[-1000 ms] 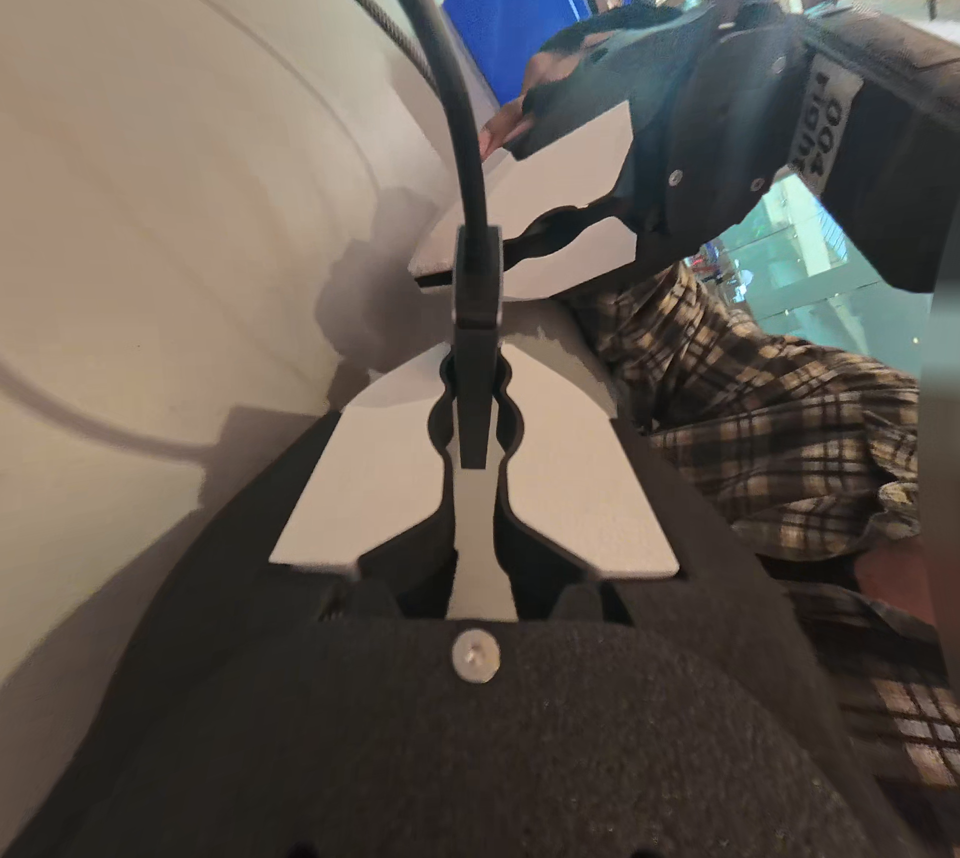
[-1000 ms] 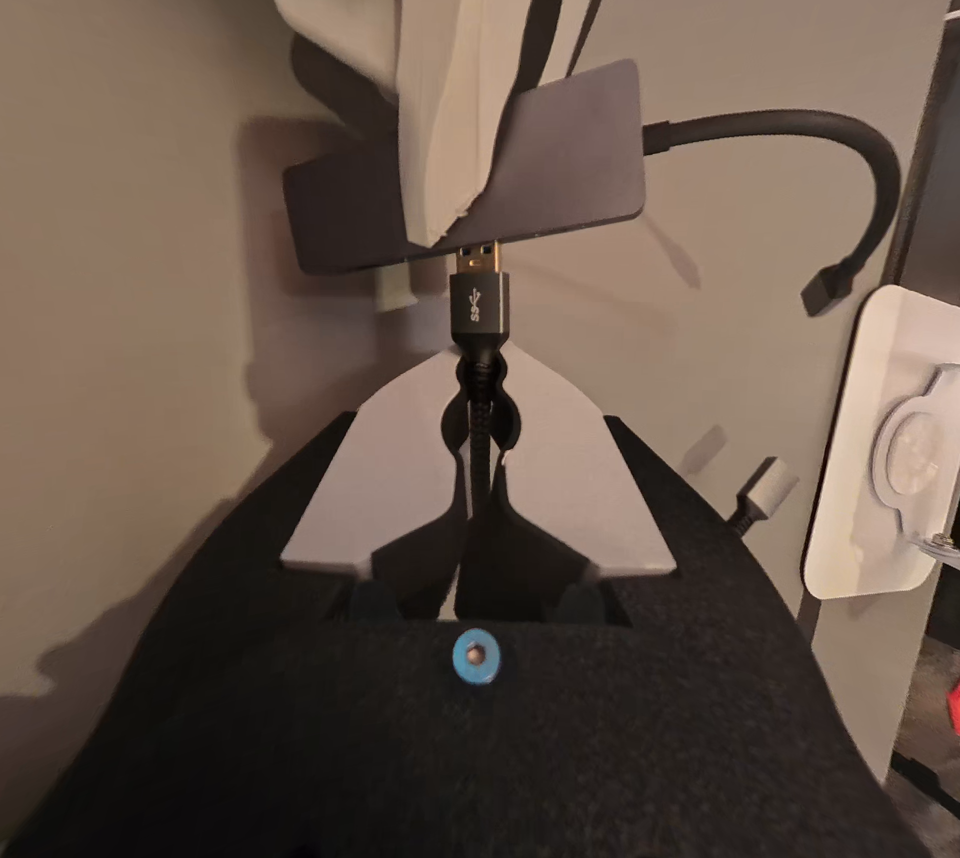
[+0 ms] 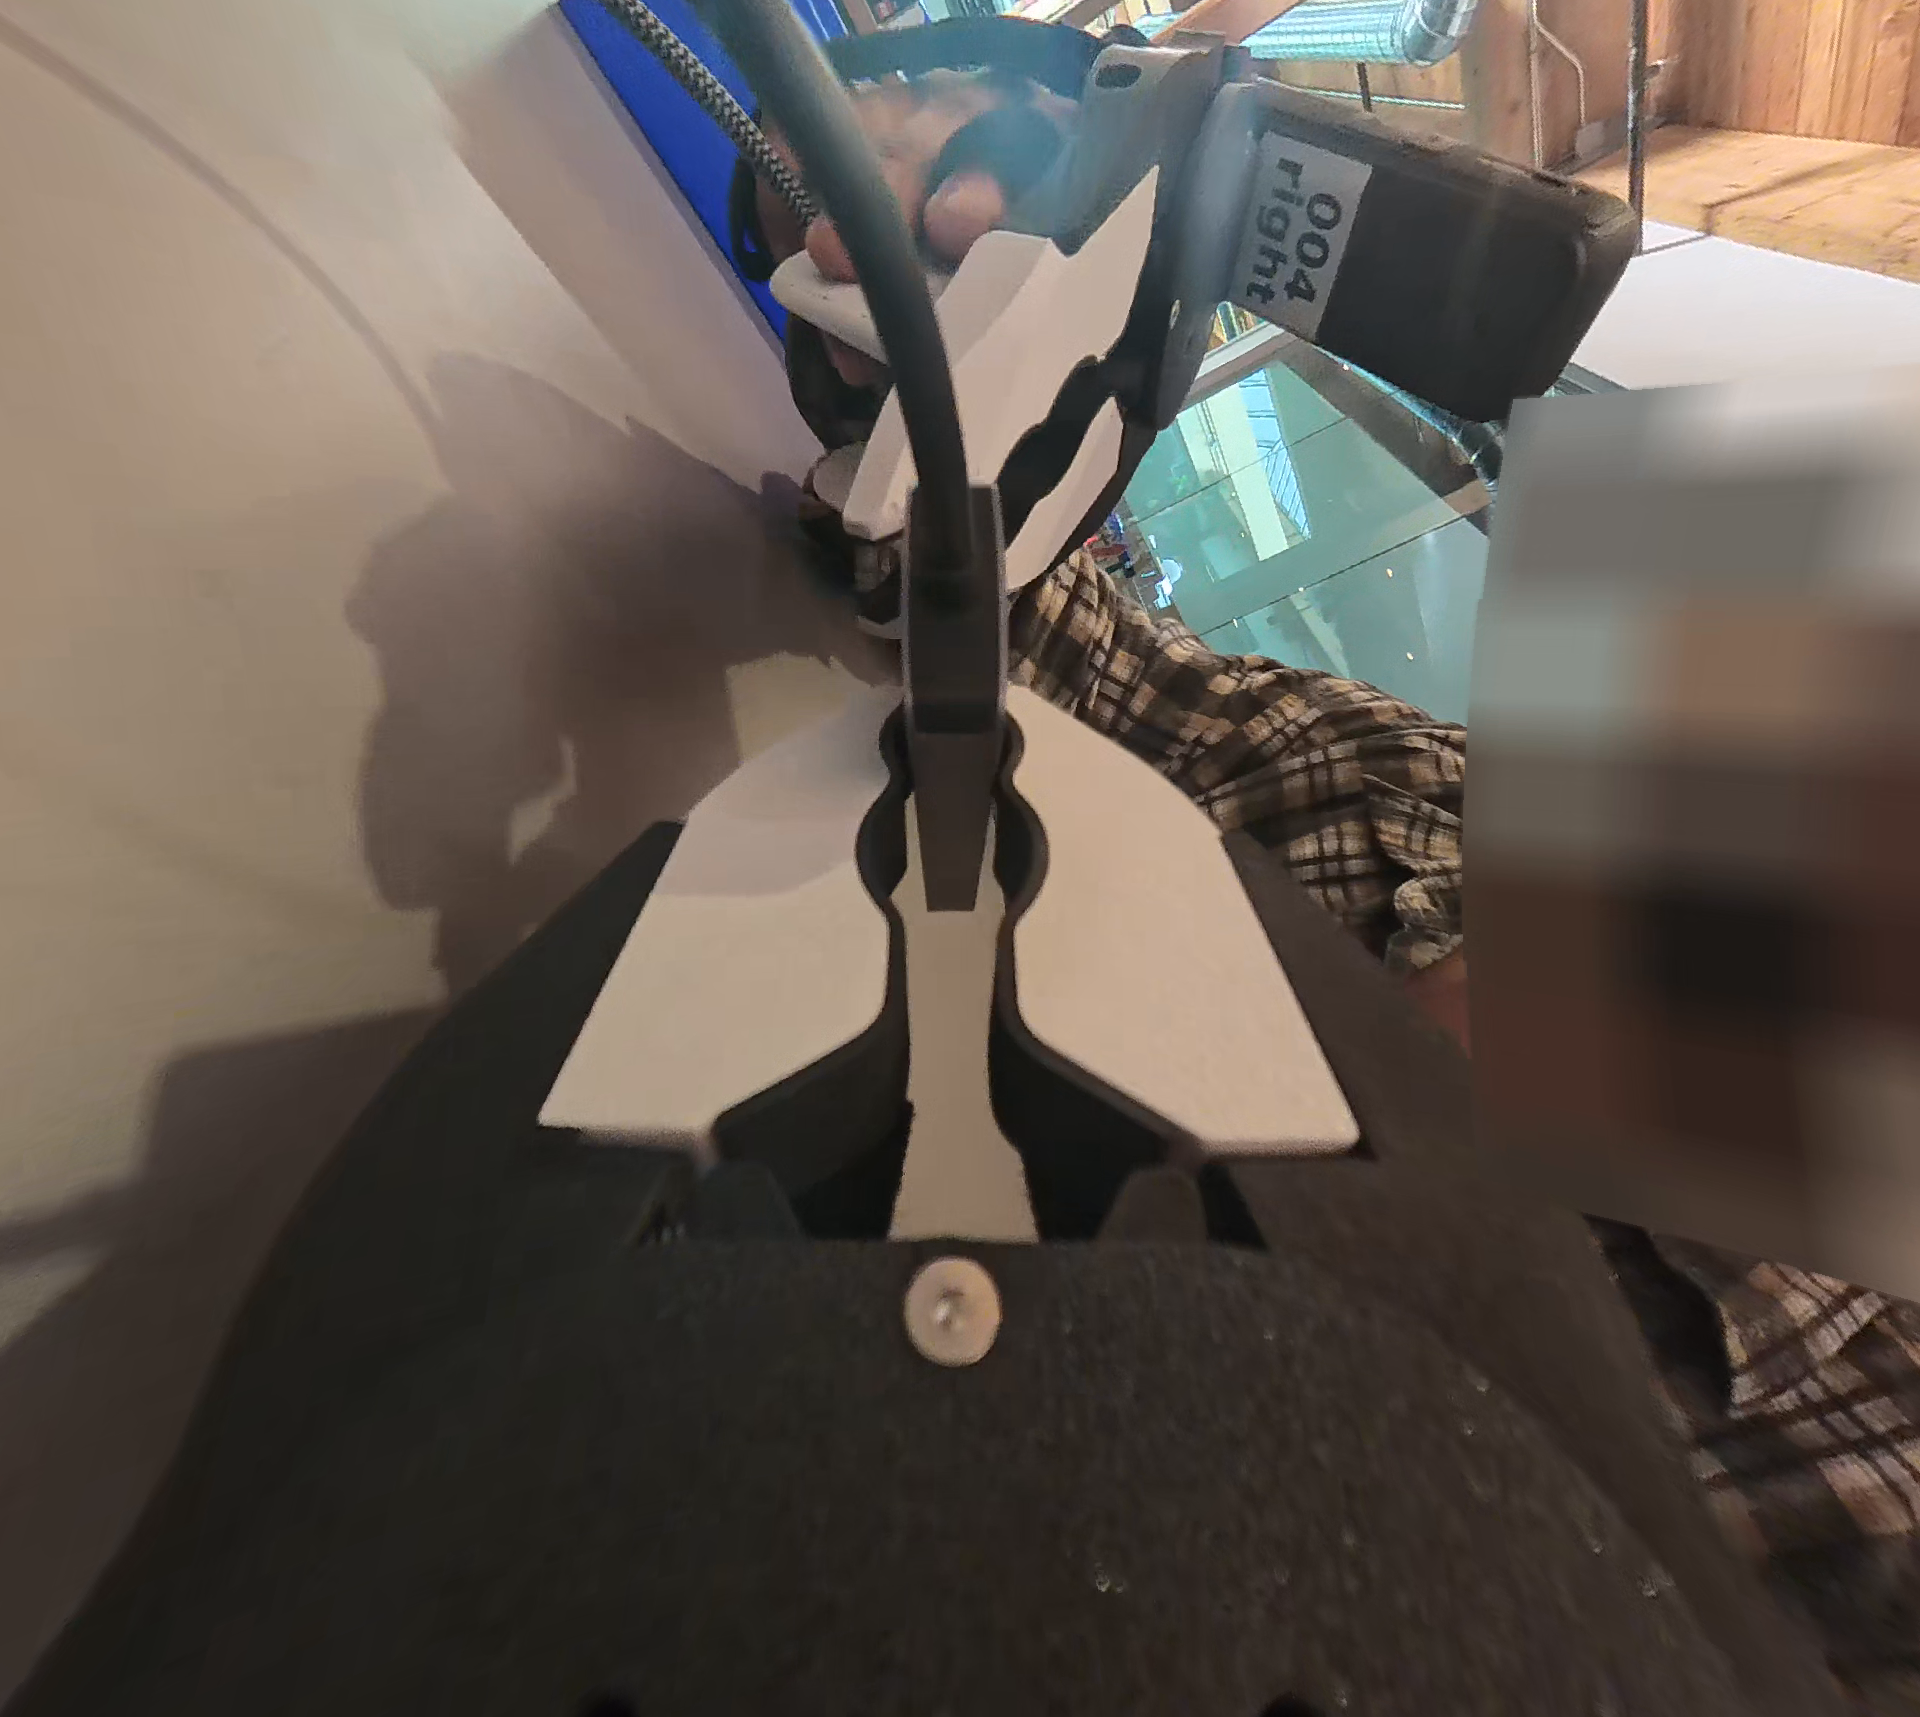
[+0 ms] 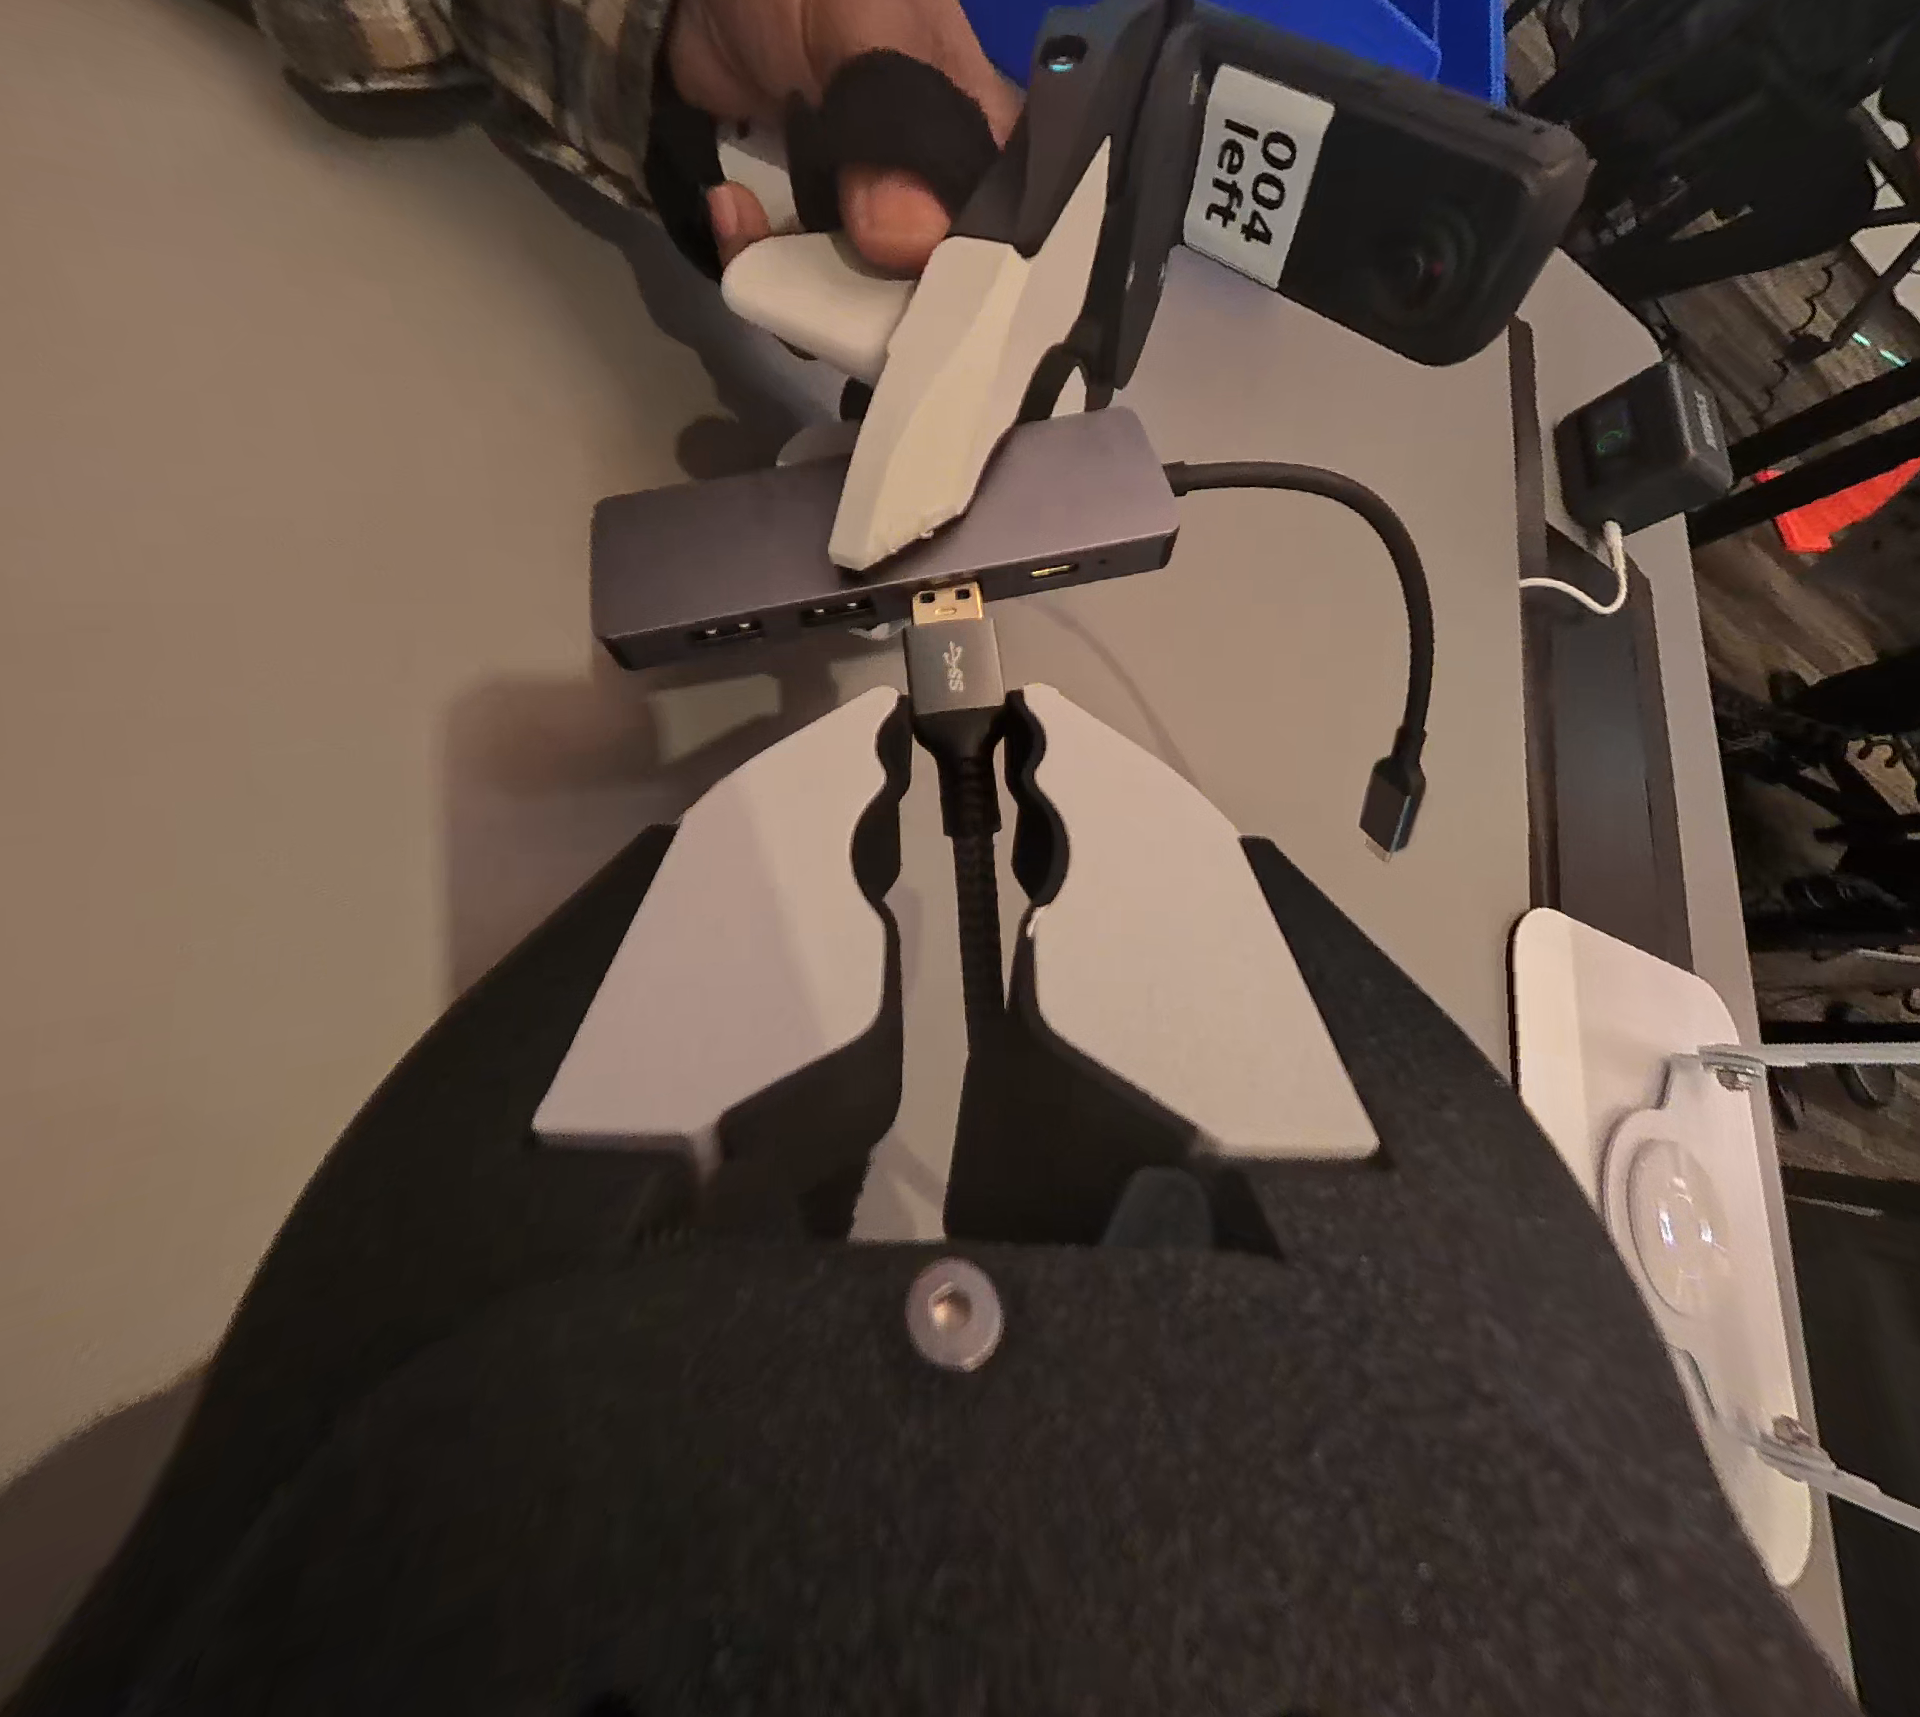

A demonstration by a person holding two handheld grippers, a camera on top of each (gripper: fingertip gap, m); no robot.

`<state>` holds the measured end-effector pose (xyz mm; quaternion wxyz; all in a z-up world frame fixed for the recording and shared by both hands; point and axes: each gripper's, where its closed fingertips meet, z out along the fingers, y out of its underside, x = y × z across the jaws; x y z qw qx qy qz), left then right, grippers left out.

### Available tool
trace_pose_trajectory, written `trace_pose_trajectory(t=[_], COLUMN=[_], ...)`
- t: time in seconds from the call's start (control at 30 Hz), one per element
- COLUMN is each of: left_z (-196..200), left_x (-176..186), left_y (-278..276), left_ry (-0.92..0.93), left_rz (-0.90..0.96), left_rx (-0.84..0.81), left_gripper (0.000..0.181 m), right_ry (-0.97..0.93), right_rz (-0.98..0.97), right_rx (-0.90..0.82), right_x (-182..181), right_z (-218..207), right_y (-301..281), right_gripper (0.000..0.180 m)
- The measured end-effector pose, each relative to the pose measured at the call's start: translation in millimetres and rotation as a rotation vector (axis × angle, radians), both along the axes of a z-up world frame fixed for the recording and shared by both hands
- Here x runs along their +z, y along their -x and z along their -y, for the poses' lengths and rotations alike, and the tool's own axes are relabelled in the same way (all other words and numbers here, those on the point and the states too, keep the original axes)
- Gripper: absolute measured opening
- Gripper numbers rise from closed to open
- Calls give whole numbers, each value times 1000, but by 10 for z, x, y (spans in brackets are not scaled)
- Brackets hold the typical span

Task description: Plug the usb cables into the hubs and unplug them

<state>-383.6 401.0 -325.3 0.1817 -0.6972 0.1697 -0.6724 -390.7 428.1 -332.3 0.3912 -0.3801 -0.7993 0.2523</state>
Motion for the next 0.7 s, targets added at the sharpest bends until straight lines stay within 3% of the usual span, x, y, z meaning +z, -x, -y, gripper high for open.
trace_pose_trajectory(t=[0.3,0.43,0.7], left_z=[194,253,39], left_x=[-282,-332,-26], left_y=[-145,-200,-74], left_ry=[-6,2,-73], left_rz=[-216,-225,-66], left_rx=[-124,-167,-24], left_gripper=[11,11,17], right_ry=[-87,-132,-12], right_rz=[239,319,172], right_rx=[29,51,-49], right_x=[-217,-309,-52], right_z=[127,196,51], right_y=[-133,-181,-93], right_gripper=[16,16,15])
